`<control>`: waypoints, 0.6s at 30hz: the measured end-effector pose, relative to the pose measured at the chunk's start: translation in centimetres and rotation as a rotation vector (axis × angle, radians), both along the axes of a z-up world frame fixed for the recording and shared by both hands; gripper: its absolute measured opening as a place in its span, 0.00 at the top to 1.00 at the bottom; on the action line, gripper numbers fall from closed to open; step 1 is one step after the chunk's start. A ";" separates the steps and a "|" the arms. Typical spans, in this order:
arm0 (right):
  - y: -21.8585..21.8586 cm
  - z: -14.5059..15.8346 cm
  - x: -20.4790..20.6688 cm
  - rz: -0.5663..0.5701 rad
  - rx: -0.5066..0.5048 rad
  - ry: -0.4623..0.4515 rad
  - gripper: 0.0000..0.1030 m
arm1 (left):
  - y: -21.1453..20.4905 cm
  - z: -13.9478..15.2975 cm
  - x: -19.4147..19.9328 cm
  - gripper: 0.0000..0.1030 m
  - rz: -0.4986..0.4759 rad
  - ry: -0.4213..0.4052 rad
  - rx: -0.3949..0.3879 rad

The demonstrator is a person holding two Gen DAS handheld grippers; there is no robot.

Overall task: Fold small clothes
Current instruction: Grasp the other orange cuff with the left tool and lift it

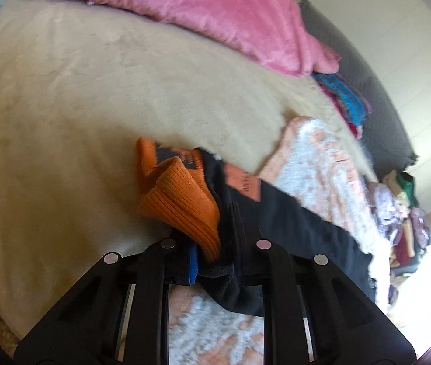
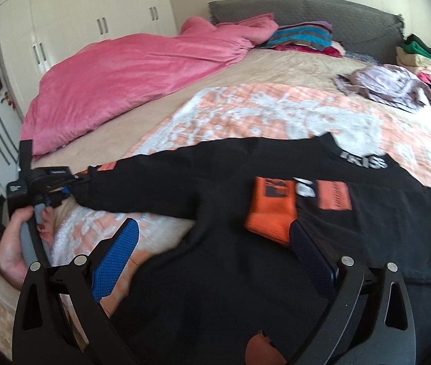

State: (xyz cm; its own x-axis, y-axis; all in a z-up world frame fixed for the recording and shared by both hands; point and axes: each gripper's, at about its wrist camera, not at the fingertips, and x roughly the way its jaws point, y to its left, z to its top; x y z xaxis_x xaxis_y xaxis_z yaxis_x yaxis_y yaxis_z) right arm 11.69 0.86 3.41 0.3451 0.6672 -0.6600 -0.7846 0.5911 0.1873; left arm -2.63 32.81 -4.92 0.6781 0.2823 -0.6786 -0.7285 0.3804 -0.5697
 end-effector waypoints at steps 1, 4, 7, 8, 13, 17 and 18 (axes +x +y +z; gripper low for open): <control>-1.0 -0.1 0.2 -0.022 0.010 0.001 0.04 | -0.3 0.4 0.0 0.91 -0.014 -0.017 0.010; -2.9 -0.3 1.0 -0.074 0.033 0.015 0.04 | -1.5 1.9 0.3 0.91 -0.061 -0.061 0.053; -4.1 -0.5 1.7 -0.108 0.041 0.040 0.04 | -2.9 3.7 0.9 0.91 -0.115 -0.094 0.107; -4.5 -0.4 1.9 -0.118 0.042 0.040 0.04 | -3.4 4.2 1.2 0.91 -0.137 -0.104 0.118; -7.3 0.9 2.6 -0.185 0.081 0.017 0.04 | -6.2 6.7 4.0 0.92 -0.271 -0.138 0.161; -9.5 1.8 3.0 -0.223 0.121 0.008 0.04 | -8.6 8.5 6.5 0.92 -0.374 -0.157 0.183; -9.9 1.9 3.2 -0.228 0.127 0.009 0.04 | -9.3 8.9 7.1 0.92 -0.401 -0.166 0.185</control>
State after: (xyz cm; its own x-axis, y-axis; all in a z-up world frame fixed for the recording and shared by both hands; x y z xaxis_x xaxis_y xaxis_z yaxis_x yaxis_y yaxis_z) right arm 14.85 -9.02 5.27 0.4908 0.6508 -0.5793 -0.6320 0.7236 0.2774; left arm 4.51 23.51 4.02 0.8534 0.0821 -0.5148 -0.4082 0.7195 -0.5619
